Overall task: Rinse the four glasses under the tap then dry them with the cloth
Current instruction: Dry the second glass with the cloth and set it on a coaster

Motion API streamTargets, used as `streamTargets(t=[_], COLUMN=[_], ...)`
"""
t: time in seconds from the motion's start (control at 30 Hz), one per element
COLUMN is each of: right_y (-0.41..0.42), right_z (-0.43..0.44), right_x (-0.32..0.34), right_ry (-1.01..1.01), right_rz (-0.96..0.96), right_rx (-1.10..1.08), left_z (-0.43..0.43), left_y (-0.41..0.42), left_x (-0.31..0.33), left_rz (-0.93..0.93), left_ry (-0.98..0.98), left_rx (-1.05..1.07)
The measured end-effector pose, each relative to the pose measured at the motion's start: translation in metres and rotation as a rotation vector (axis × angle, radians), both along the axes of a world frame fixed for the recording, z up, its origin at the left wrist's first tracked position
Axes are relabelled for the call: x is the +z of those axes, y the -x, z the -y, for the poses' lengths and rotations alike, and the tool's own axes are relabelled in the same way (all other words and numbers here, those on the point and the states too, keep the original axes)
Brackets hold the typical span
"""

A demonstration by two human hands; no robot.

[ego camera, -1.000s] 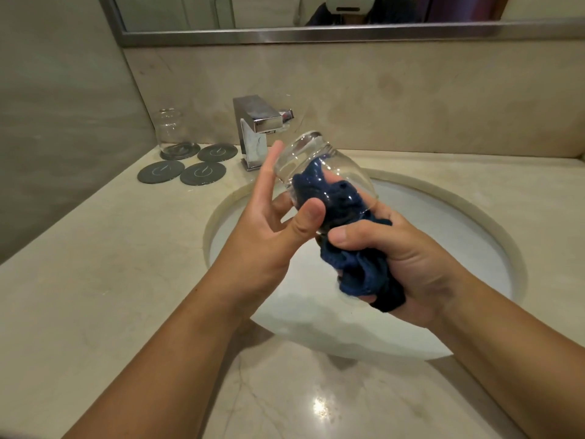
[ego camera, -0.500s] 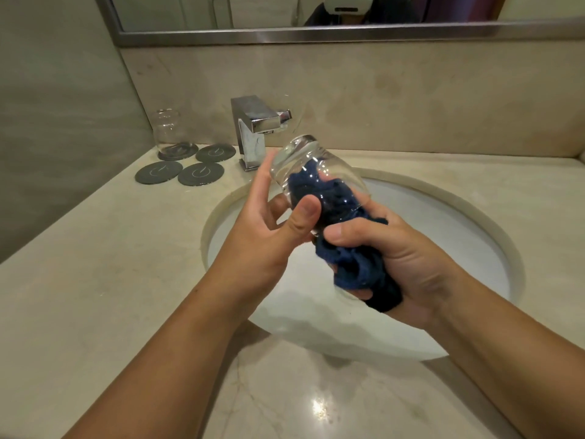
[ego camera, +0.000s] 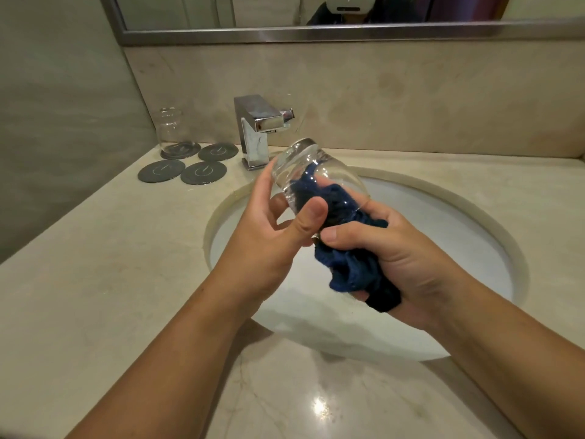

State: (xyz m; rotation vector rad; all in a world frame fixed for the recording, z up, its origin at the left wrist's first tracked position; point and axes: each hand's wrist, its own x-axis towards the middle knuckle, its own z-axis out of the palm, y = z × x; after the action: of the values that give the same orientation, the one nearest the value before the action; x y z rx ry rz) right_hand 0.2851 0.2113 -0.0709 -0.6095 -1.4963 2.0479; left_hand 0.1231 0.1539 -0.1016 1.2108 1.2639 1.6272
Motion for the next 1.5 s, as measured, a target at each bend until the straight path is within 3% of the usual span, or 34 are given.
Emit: streamTargets(t=[0.17, 0.27, 0.37, 0.43, 0.7, 0.9, 1.1, 1.37, 1.5], right_y=[-0.003, -0.003, -0.002, -0.001, -0.006, -0.006, -0.012, 0.0, -0.002], right_z=[-0.002, -0.001, 0.006, 0.009, 0.0, -0.003, -0.006, 0.005, 0.002], right_x=[0.003, 0.005, 0.007, 0.006, 0.005, 0.001, 0.003, 0.002, 0.003], right_ry=[0.129, -0.034, -0.276, -0.329, 0.116, 0.034, 0.124, -0.104, -0.018], right_rz=[-0.131, -0.03, 0.073, 0.103, -0.2, -0.157, -0.205, 0.029, 0.003], right_rx=[0.053, 0.02, -0.016, -0.023, 0.203, 0.214, 0.268, 0.088, 0.118], left_z=[0.001, 0.004, 0.006, 0.005, 0.007, 0.006, 0.01, 0.007, 0.007], left_y=[-0.001, -0.001, -0.005, -0.006, -0.004, 0.0, -0.001, -0.001, -0.001], left_x=[0.001, 0.002, 0.005, 0.005, 0.011, 0.008, 0.01, 0.005, 0.008], left_rz=[0.016, 0.053, 0.09, 0.093, 0.088, 0.076, 0.094, 0.026, 0.015], left_ry=[0.018, 0.046, 0.058, 0.03, -0.028, -0.051, -0.045, 0.017, 0.006], left_rx=[-0.07, -0.115, -0.058, -0.013, -0.123, -0.163, -0.248, -0.059, -0.049])
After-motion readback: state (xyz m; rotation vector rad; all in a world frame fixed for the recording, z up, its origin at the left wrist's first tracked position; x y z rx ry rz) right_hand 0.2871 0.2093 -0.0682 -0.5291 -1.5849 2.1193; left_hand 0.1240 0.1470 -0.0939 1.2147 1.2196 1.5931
